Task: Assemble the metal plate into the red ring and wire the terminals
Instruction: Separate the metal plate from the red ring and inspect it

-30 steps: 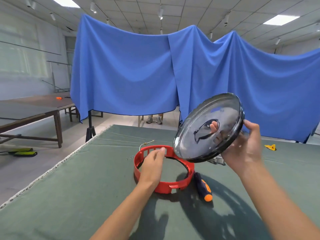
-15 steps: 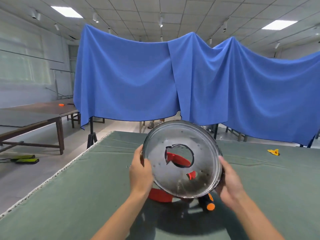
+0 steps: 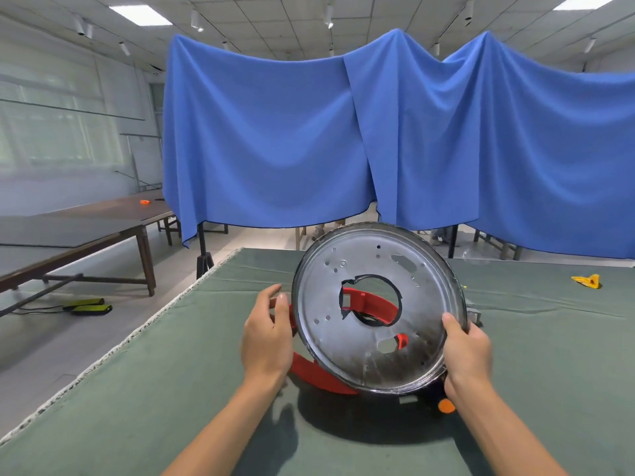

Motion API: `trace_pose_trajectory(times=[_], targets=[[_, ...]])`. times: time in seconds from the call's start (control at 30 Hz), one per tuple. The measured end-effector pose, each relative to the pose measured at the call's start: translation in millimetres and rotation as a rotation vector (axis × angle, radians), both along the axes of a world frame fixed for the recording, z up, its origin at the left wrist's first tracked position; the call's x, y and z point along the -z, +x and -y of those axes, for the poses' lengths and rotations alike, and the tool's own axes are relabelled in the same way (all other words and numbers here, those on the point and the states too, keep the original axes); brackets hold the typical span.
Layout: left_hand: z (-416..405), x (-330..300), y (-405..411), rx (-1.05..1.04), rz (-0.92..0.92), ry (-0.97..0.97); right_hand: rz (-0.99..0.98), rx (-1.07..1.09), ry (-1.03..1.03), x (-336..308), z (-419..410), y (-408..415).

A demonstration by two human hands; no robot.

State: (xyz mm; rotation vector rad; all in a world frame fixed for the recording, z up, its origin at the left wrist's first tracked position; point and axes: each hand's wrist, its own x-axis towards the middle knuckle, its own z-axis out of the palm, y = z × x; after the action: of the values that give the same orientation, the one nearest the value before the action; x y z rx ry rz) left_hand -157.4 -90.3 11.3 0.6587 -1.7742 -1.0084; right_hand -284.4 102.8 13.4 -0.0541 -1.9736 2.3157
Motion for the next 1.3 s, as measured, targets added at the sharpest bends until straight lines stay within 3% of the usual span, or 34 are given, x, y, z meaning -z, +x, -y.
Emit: trace_pose_trajectory(times=[0.1,0.23,0.33,0.53,0.67,0.8,1.3], targets=[[17.7,6.2,5.6,-0.128,0.259,0.016,0.020,0.000,-0.026,5.7,3.6,0.5],[23.4,11.7,4.2,-0.029,0.609,0.189,-0.018,-0.029,-0.003,6.0,4.2,-2.9],[14.9,20.8,-0.2,-0.027,0.724,0.142,-0.049,-0.048,0.026,6.6,2.2,-7.4],[11.6,28.4,0.9,-0.095,0.539,0.088,-0.022,-0.061,0.045,7.4,-2.0,-12.2],[15.0,25.0,1.5,0.034,0.226,0.147,0.076,-0.103,0.015,8.1,-6.4,-16.6],[12.5,19.0,5.6,0.243,-0.061,0.368,0.108,-0.094,0.053,7.4,-11.5,-18.7],[6.3,15.2,9.5,0.462,-0.309,0.595,0.018,-0.165,0.159,7.3,-3.6,-5.9]])
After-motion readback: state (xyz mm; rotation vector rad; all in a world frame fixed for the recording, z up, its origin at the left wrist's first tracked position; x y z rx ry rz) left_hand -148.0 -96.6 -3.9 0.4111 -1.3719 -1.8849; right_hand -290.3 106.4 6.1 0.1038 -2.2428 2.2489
